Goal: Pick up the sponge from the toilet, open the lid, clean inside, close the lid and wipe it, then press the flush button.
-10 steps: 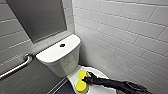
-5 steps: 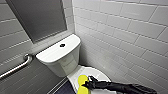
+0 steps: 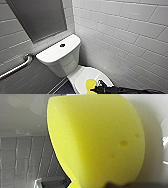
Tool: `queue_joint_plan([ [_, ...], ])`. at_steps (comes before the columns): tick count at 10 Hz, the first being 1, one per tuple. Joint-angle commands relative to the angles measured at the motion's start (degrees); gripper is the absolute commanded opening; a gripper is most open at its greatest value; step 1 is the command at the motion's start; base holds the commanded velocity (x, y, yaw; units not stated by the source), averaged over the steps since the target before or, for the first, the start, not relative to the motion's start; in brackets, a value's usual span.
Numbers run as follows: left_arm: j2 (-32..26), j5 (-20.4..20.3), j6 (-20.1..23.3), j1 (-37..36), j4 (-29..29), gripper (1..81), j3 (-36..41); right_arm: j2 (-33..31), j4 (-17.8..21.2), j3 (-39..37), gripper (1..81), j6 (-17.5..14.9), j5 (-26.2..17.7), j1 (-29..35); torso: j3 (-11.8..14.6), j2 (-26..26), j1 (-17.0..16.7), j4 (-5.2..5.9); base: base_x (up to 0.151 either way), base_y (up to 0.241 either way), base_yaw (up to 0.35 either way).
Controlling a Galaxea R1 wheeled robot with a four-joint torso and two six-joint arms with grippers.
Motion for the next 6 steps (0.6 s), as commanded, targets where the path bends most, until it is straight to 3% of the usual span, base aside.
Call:
queue_joint_plan([
  [1, 0.58, 2.39, -0.54, -1.49, 0.4, 81.1, 0.3, -15.27, -0.07, 13.73, 1.0, 0.81, -4.57, 2.24, 0.0, 0.0, 0.0, 0.0, 0.0, 0.0, 0.0],
  [3, 0.67, 2.39, -0.45, -1.67, 0.4, 81.1, 0.3, -24.3, -0.07, 22.32, 1.0, 2.56, -3.25, 2.5, 0.0, 0.0, 0.0, 0.0, 0.0, 0.0, 0.0],
  [6, -0.29, 2.31, -0.53, -1.67, -0.21, 81.1, 0.38, -30.98, -0.77, 23.68, 1.0, 2.84, -3.08, -3.01, 0.0, 0.0, 0.0, 0.0, 0.0, 0.0, 0.0],
])
